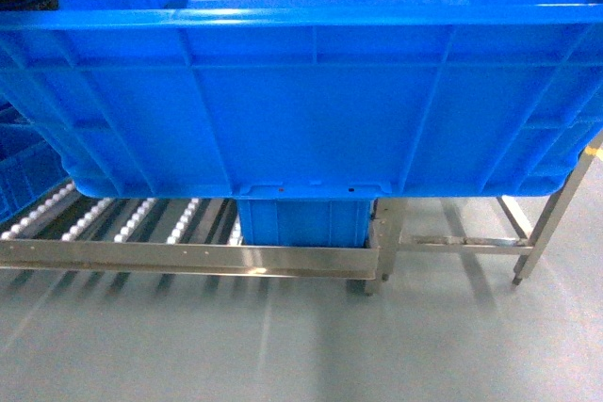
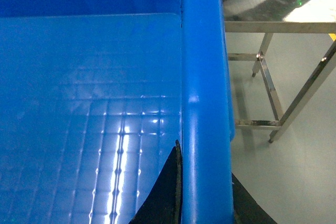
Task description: Place box next to blue box on left shelf
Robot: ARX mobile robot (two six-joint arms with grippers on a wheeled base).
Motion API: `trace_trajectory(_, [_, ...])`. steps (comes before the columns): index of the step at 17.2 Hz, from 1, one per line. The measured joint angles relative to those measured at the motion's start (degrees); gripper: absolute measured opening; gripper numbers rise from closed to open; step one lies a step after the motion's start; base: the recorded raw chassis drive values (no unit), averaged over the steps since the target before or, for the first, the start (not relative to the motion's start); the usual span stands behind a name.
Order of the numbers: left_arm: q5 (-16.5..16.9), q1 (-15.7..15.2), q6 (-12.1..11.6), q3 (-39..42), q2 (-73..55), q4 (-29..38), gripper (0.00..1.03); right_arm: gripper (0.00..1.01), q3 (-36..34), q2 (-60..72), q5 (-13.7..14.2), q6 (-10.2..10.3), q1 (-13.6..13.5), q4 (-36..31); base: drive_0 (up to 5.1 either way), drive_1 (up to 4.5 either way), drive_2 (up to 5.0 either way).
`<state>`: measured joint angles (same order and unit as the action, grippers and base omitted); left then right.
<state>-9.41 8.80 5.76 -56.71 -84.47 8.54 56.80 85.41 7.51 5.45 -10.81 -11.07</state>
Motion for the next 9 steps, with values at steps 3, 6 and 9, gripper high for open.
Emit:
trace_trajectory(3, [0.0, 0.0, 0.0, 0.0, 0.0, -0.1, 0.08, 0.08, 0.0, 0.0, 0.0, 0.0, 0.0, 0.1, -4.9, 2.47, 2.5])
trace_trajectory(6, [0.0, 0.0, 0.0, 0.0, 0.0, -0.2, 0.08, 0.08, 0.0, 0.0, 0.0, -0.1, 0.0, 0.1, -5.0, 2.41, 2.4])
trace_trajectory(9, [0.0, 0.0, 0.0, 0.0, 0.0, -0.1, 0.08, 0.08, 0.0, 0.0, 0.0, -0.1, 0.0, 0.0, -5.0, 2.37, 2.4])
